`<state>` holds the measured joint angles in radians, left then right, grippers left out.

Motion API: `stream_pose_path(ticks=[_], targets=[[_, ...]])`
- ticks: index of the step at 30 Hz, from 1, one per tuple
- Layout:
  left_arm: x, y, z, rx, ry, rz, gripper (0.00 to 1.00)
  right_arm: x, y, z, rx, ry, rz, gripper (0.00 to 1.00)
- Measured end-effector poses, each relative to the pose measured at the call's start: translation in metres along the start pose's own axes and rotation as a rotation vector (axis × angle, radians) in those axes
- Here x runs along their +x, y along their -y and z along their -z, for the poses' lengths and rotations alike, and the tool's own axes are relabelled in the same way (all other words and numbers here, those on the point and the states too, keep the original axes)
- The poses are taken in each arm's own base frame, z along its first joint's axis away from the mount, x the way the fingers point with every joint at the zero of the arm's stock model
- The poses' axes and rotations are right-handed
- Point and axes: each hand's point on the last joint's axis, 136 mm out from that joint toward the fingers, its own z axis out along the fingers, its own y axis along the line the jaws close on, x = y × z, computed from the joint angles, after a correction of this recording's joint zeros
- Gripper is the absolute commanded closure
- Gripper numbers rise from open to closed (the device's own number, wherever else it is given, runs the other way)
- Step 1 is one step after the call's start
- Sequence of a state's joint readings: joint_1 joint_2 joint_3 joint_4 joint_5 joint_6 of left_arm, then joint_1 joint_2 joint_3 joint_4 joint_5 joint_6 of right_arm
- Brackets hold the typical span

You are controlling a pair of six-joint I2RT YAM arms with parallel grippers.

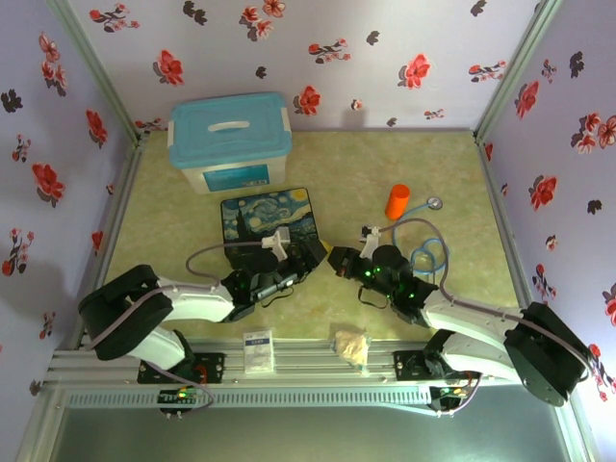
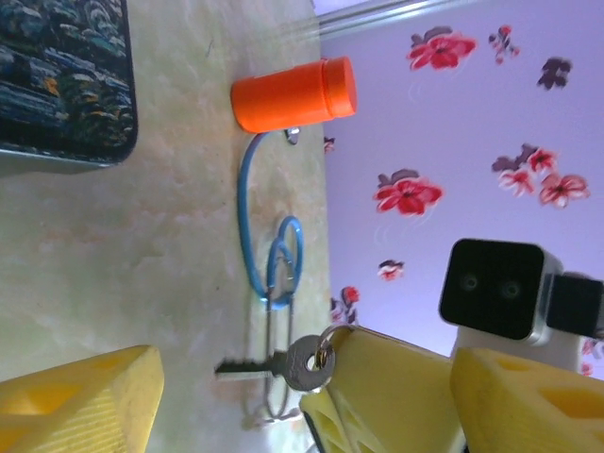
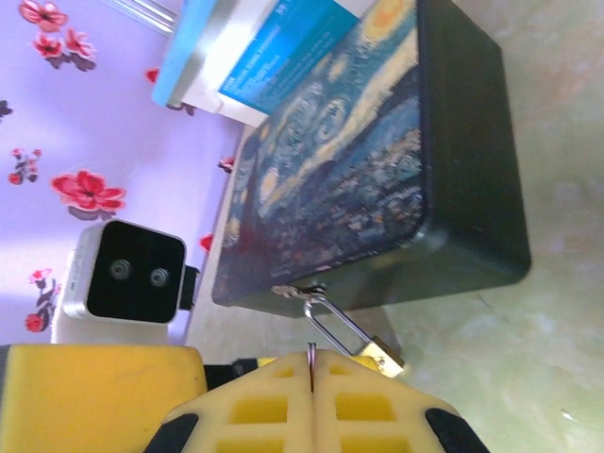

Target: Unlock the padlock with the key

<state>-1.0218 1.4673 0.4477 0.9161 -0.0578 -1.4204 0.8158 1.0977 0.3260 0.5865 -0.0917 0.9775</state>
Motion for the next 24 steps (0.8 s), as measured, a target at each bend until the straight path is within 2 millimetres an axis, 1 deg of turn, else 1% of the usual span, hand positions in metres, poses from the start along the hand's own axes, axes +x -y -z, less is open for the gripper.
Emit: stream_pose_path(ticks=[3, 5, 9, 14, 16, 18, 20, 24], targets=[[-0.005, 0.01, 0.004, 0.033, 0.035, 0.086, 0.13, 0.002, -0.008, -0.004, -0.032, -0.001, 0.007, 1.0], [-0.01, 0.012, 0.006, 0.054, 0.061, 0.138, 0.1, 0.007, -0.011, -0.008, -0.045, -0.013, 0.012, 1.0], [-0.017, 0.007, 0.011, 0.08, 0.105, 0.243, 0.08, 0.021, -0.019, -0.017, -0.079, -0.046, 0.024, 1.0], [-0.019, 0.001, 0.007, 0.097, 0.12, 0.317, 0.08, 0.032, -0.022, -0.023, -0.097, -0.066, 0.031, 1.0], [-0.018, -0.001, 0.006, 0.104, 0.121, 0.339, 0.1, 0.032, -0.023, -0.027, -0.102, -0.065, 0.032, 1.0], [-0.017, -0.001, 0.006, 0.113, 0.119, 0.353, 0.15, 0.034, -0.023, -0.031, -0.103, -0.065, 0.032, 1.0], [-0.016, 0.0, 0.006, 0.119, 0.116, 0.367, 0.23, 0.035, -0.022, -0.034, -0.107, -0.065, 0.032, 1.0], [-0.016, -0.007, 0.01, 0.105, 0.128, 0.365, 0.29, 0.032, -0.023, -0.036, -0.111, -0.046, 0.033, 1.0]])
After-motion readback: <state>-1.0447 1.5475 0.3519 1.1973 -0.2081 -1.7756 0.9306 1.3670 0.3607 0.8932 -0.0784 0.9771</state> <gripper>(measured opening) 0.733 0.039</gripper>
